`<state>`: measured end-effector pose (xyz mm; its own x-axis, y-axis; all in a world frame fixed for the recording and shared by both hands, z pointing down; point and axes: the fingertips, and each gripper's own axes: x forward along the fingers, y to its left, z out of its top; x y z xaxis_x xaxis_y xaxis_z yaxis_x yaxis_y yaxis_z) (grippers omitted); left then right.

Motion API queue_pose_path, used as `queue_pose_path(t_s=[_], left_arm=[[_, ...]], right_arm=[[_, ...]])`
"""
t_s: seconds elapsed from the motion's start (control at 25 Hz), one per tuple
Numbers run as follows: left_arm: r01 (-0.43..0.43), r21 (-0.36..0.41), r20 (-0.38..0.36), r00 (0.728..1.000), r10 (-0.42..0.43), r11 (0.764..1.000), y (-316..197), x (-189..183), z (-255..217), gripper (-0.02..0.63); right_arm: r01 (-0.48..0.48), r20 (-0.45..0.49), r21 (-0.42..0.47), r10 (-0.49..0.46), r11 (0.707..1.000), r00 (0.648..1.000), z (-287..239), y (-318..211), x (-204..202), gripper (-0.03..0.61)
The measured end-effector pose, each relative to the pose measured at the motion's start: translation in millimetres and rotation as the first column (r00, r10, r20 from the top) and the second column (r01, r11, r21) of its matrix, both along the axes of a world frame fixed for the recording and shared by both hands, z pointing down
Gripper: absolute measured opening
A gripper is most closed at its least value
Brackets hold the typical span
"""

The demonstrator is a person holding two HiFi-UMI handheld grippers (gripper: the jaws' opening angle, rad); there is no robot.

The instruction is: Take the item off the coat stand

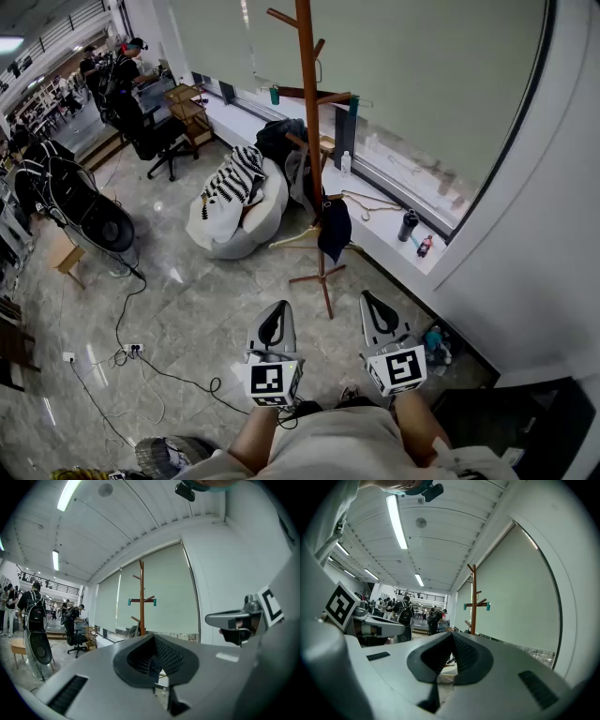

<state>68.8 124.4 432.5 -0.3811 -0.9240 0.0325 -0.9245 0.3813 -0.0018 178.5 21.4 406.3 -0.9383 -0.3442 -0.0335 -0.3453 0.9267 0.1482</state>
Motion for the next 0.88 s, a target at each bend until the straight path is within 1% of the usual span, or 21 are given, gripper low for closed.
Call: queue_pose_path(t_s=[0.12, 0.32, 0.48, 0.68, 0.88], left_arm=[[0.002, -0.003, -0.008, 1.0, -0.002, 1.0, -1.7, -2.2, -0.6, 0.009], [-0.018, -0.007, -0.001, 1.0, 0.018, 1.0, -4.6, 0.2, 2.5, 0.009], [-0.017, -0.017, -0.006, 1.0, 0.017, 1.0, -0.7, -3.8, 6.0, 0.009], [-0.004, -0.031, -0.01, 1.0, 0.003, 1.0, 11.4, -17.1, 14.1, 0.009], [0.023, -0.055, -0.022, 0.999, -0.024, 0.998, 35.2, -38.2, 23.5, 0.009]], right_arm=[[-0.002, -0.004, -0.008, 0.002, 1.0, 1.0, 2.6, -1.5, -3.4, 0.005], [0.007, -0.007, -0.012, -0.007, 1.0, 1.0, 4.8, 1.1, -8.2, 0.005], [0.043, 0.0, -0.044, -0.043, 0.998, 0.999, 9.2, 9.0, -17.4, 0.005], [0.068, -0.017, -0.064, -0.069, 0.996, 0.997, 22.0, 19.6, -36.5, 0.005], [0.091, -0.03, -0.093, -0.094, 0.992, 0.995, 33.0, 37.7, -59.2, 0.005]])
